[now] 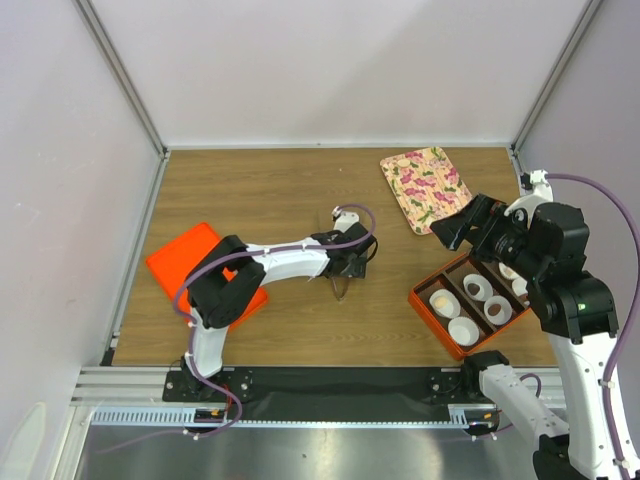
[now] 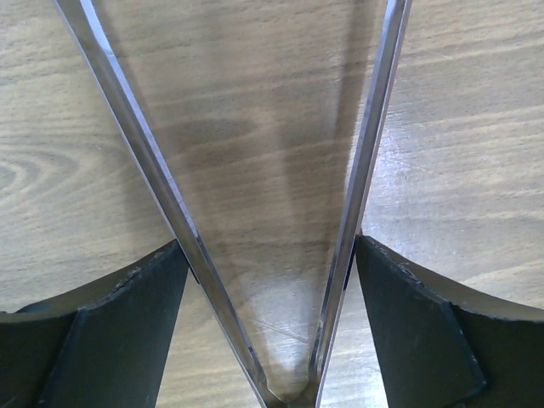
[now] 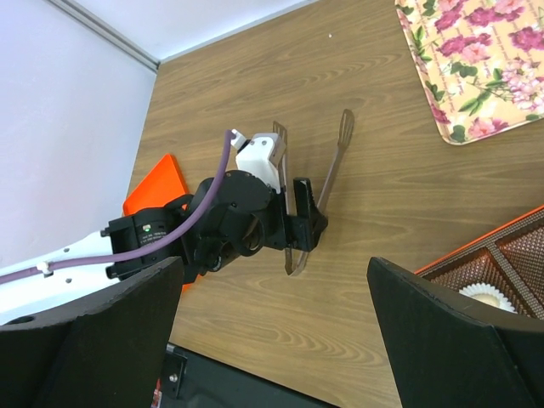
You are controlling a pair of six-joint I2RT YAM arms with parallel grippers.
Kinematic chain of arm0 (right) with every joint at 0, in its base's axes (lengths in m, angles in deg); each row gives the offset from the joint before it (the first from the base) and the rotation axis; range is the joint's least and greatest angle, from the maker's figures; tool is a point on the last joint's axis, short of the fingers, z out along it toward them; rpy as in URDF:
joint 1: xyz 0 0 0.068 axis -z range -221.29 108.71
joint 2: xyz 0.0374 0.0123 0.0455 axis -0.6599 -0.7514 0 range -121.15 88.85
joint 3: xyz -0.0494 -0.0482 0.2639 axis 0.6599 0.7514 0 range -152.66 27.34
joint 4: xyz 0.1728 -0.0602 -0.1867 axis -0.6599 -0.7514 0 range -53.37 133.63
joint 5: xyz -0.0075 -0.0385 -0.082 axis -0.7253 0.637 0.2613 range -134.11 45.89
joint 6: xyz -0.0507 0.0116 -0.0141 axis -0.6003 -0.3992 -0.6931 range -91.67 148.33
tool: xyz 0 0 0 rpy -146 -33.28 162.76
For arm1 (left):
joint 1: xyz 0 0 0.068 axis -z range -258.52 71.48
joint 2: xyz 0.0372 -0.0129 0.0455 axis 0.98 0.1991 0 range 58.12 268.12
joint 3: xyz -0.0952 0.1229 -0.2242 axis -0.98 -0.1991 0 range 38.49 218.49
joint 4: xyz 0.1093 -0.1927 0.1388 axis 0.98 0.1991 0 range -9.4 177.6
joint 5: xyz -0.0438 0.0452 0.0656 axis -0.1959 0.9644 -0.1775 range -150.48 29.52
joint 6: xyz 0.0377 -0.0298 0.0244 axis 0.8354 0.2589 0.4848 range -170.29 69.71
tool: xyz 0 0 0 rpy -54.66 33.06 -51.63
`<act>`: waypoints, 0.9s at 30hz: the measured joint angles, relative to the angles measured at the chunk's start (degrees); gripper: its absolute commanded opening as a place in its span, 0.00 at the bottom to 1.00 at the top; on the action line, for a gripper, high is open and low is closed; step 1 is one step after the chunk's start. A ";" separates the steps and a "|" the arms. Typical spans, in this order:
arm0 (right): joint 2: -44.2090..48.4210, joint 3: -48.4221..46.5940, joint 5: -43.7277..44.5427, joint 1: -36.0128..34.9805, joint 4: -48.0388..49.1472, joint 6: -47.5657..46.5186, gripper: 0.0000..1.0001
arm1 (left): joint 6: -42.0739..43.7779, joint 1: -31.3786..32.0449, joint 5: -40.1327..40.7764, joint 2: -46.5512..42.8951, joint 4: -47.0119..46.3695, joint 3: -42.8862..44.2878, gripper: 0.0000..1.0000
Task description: Pack the chocolate
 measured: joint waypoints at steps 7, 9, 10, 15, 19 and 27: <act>0.13 0.07 -0.17 0.00 0.22 0.17 0.97 | 0.09 -0.24 0.44 0.76 0.59 1.29 0.59; 0.33 0.07 -0.17 0.00 0.22 0.17 0.97 | 0.35 -0.31 0.28 0.90 1.68 2.19 0.59; 0.42 0.07 -0.17 0.00 0.22 0.17 0.97 | 0.90 -0.35 0.28 0.87 2.71 2.89 0.59; 1.55 0.11 -0.17 0.00 0.28 0.90 0.96 | 7.65 -0.46 0.63 0.72 8.52 12.96 0.59; 3.13 1.01 -0.61 0.00 1.36 2.40 0.96 | 14.84 -0.85 -0.31 0.31 9.60 24.74 0.59; 3.56 1.40 -0.42 0.00 3.17 4.33 0.96 | 24.83 -3.63 -1.77 3.34 8.70 41.79 0.58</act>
